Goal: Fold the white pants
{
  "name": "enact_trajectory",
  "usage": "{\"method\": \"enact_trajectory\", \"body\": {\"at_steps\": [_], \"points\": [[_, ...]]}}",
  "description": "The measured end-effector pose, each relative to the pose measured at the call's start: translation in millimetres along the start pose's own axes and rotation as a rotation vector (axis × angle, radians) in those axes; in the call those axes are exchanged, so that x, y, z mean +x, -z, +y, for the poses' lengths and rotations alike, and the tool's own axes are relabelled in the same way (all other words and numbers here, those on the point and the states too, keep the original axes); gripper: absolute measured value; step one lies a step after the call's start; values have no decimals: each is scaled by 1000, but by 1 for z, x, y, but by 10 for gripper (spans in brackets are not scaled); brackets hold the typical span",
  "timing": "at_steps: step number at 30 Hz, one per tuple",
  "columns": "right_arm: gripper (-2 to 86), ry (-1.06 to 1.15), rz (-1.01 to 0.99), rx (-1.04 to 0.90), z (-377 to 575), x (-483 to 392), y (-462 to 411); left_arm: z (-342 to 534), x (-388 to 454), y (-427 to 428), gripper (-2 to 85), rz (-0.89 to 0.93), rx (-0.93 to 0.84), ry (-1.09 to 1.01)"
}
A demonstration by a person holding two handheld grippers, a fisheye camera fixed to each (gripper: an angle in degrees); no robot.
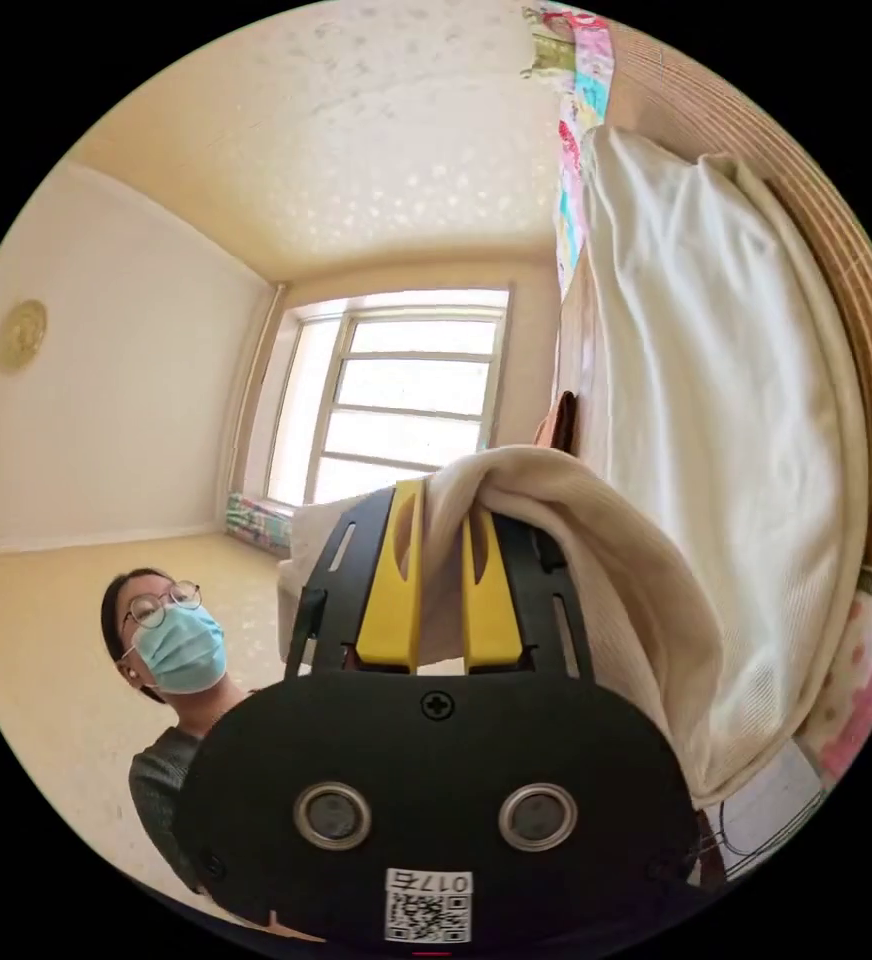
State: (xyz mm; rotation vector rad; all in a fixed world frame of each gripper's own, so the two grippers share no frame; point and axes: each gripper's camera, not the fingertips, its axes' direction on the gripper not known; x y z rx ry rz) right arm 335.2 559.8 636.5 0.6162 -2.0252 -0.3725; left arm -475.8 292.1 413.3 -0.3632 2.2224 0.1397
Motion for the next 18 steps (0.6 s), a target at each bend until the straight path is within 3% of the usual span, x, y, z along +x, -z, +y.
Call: {"method": "enact_trajectory", "body": {"at_steps": [3,5,9,12,15,18], "points": [[107,-229,150,202,-20,53,23,46,-50,30,-2,137,286,222],[129,-281,152,222,-28,72,23,80,-64,47,14,158,457,283],[233,-128,119,162,-31,59,1,130,-49,70,57,46,698,279],[245,73,55,146,-25,36,-4,144,-32,76,81,-24,812,248],[234,193,338,120,-10,12,-8,146,-28,82,119,-29,909,236],[225,250,597,93,3,1,-23,125,-33,79,139,-35,870,264]]}}
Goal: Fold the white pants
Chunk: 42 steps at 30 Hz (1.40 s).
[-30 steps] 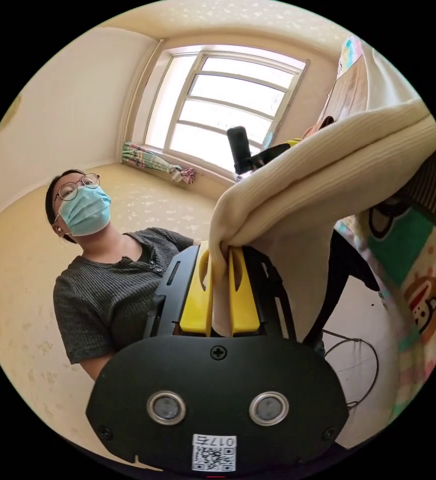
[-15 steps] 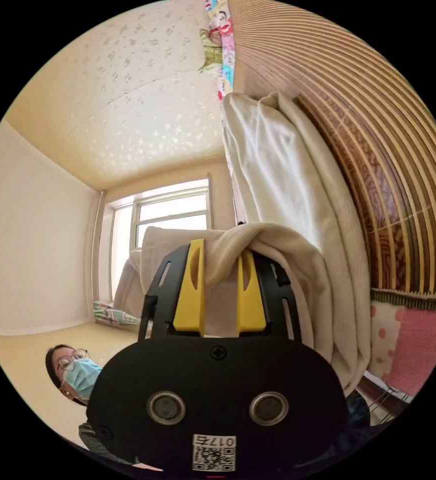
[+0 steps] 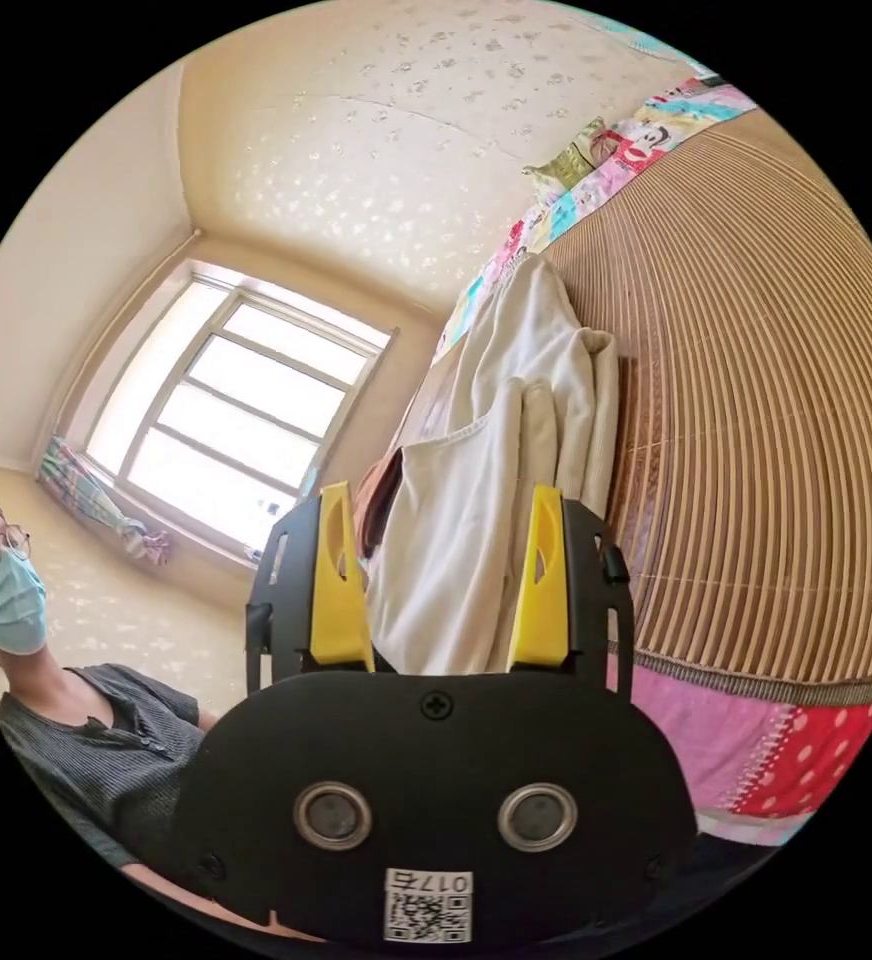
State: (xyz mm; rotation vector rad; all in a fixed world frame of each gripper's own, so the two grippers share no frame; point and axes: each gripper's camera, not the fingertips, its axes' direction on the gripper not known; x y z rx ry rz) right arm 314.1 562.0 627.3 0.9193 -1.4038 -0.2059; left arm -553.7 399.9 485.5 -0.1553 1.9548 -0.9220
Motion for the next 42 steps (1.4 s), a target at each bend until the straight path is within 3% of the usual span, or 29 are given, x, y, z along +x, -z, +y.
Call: {"method": "enact_trajectory", "body": {"at_steps": [8,11,15,21,25,27,29,36,40,42], "points": [[201,104,228,-141,-11,-15,-74,-34,35,-39,99,-122,91,-54],[159,142,228,-236,-20,-16,-108,-47,46,-56,76,-175,78,-58],[57,176,421,-335,-14,-43,-140,-62,58,-94,40,-245,-110,-69],[45,292,407,-130,10,-117,-104,-53,144,-92,35,-198,-113,-414],[63,213,408,-120,2,-91,-106,-83,120,-110,79,-408,-117,-236],[73,-6,399,-159,0,-55,-106,-91,97,-122,102,-483,-209,-141],[79,-1,349,-121,14,-57,-94,-85,88,-129,111,-485,-282,-143],[86,27,199,-317,107,-64,-89,16,91,-93,110,-334,-157,-178],[45,74,185,-358,134,-60,-77,44,86,-104,52,-406,-355,-171],[39,97,141,-380,128,-59,-61,43,88,-89,51,-327,-322,-163]]}}
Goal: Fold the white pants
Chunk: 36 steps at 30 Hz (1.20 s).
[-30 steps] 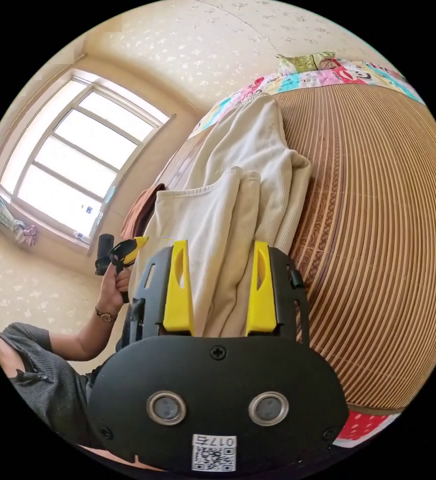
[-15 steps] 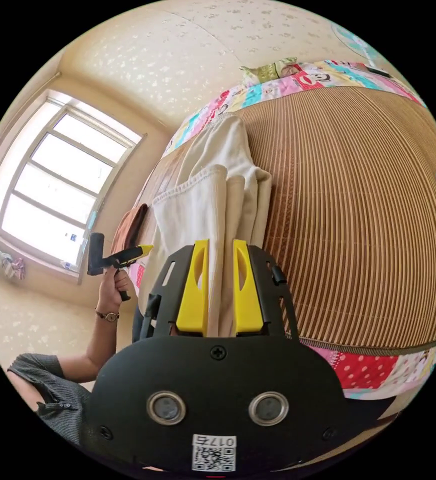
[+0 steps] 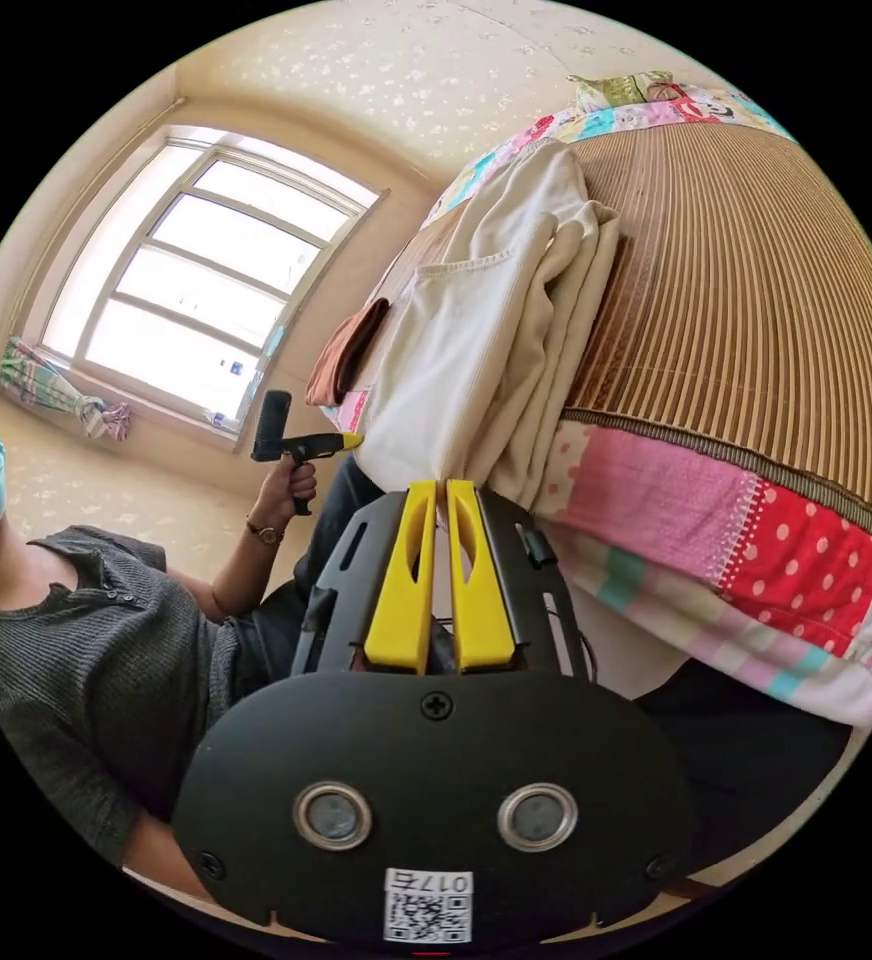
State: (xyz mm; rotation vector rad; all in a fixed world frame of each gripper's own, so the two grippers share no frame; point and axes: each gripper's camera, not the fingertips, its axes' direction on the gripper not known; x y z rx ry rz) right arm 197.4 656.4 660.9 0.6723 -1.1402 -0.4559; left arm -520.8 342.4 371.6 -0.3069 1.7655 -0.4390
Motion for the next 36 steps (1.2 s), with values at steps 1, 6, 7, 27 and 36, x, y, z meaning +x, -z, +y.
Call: {"method": "enact_trajectory", "body": {"at_steps": [1,6,7,27,36], "points": [[39,-6,2,9,0,2,4,0,-2,7,52,64,29,-11],[78,-98,-17,-19,-2,19,6,1,-20,15,126,12,51,102],[96,-114,-8,2,0,20,10,4,-26,20,145,12,75,136],[40,474,-809,-35,16,-56,115,-1,97,100,85,716,-259,-582],[139,8,-430,475,-79,33,145,-120,28,139,135,425,424,-7]]}}
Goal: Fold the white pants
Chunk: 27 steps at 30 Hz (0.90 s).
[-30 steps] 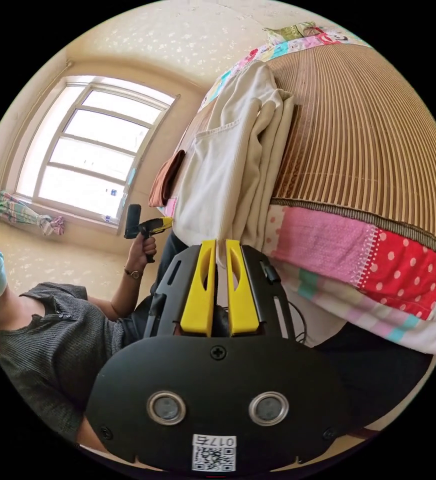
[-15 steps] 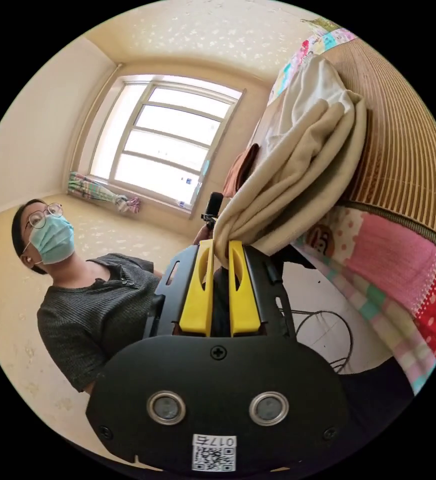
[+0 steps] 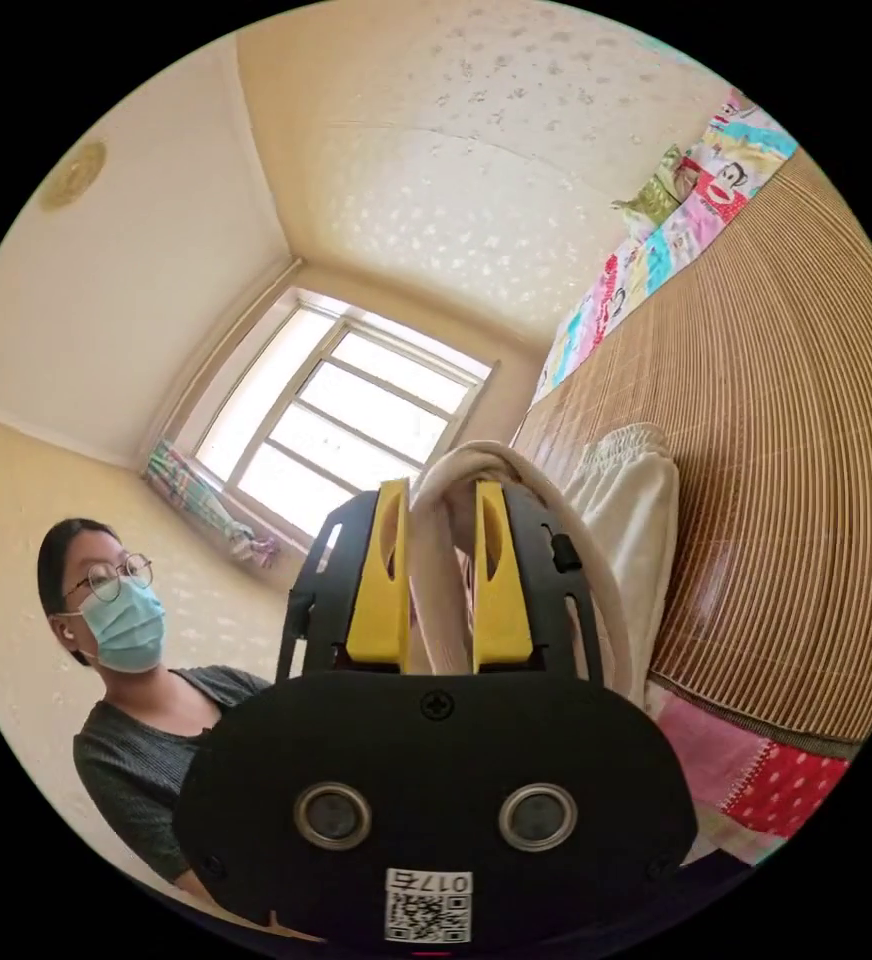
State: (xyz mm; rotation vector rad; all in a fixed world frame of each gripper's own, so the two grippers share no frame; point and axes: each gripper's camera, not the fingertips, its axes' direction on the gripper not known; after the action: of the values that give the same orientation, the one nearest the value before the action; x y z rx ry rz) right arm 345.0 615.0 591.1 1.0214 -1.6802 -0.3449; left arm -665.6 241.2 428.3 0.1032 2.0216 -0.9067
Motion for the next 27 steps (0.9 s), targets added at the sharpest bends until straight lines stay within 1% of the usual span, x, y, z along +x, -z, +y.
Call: {"method": "enact_trajectory", "body": {"at_steps": [1,2,3,5,7,9,12,13,14,16,17,18,19,20,21,22,23,24,25,27], "points": [[156,-18,11,26,0,7,-1,0,1,7,140,-179,89,-27],[191,-21,18,49,2,18,-4,0,1,7,142,-253,97,-36],[214,-35,42,15,5,27,-10,1,-2,1,153,-333,65,-38],[229,-56,96,-90,14,39,-20,9,-15,-13,161,-317,-29,-34],[227,-70,197,-121,29,50,-22,24,-44,-33,167,-288,-137,30],[220,-96,323,-90,45,64,-16,34,-59,-36,167,-275,-131,65],[216,-162,376,-54,45,87,-16,30,-50,-39,151,-221,-55,4],[213,-170,366,-65,42,93,-19,21,-42,-50,147,-237,-81,-29],[192,-188,336,-100,37,104,-29,15,-39,-58,147,-255,-110,-37],[136,-197,308,-159,29,118,-50,-7,-40,-106,129,-362,-313,-26],[101,-163,349,-197,25,118,-66,-11,-41,-120,114,-397,-370,-23],[75,-96,454,-226,22,109,-81,-14,-45,-144,85,-468,-464,-23],[69,-61,505,-232,22,101,-88,-17,-39,-155,71,-520,-492,-51],[59,32,572,-227,20,79,-98,-18,-32,-156,63,-529,-495,-77],[55,156,589,-201,22,50,-106,-19,-13,-152,57,-523,-484,-144],[52,227,589,-185,24,36,-109,-19,10,-143,54,-486,-437,-214],[52,361,591,-149,30,10,-115,-18,19,-137,54,-467,-402,-240],[55,425,608,-111,33,-3,-117,-17,31,-125,55,-427,-333,-260],[57,432,616,-95,32,-5,-117,-18,32,-117,57,-397,-278,-243],[72,371,637,-64,19,17,-115,-23,18,-113,64,-404,-221,-216]]}}
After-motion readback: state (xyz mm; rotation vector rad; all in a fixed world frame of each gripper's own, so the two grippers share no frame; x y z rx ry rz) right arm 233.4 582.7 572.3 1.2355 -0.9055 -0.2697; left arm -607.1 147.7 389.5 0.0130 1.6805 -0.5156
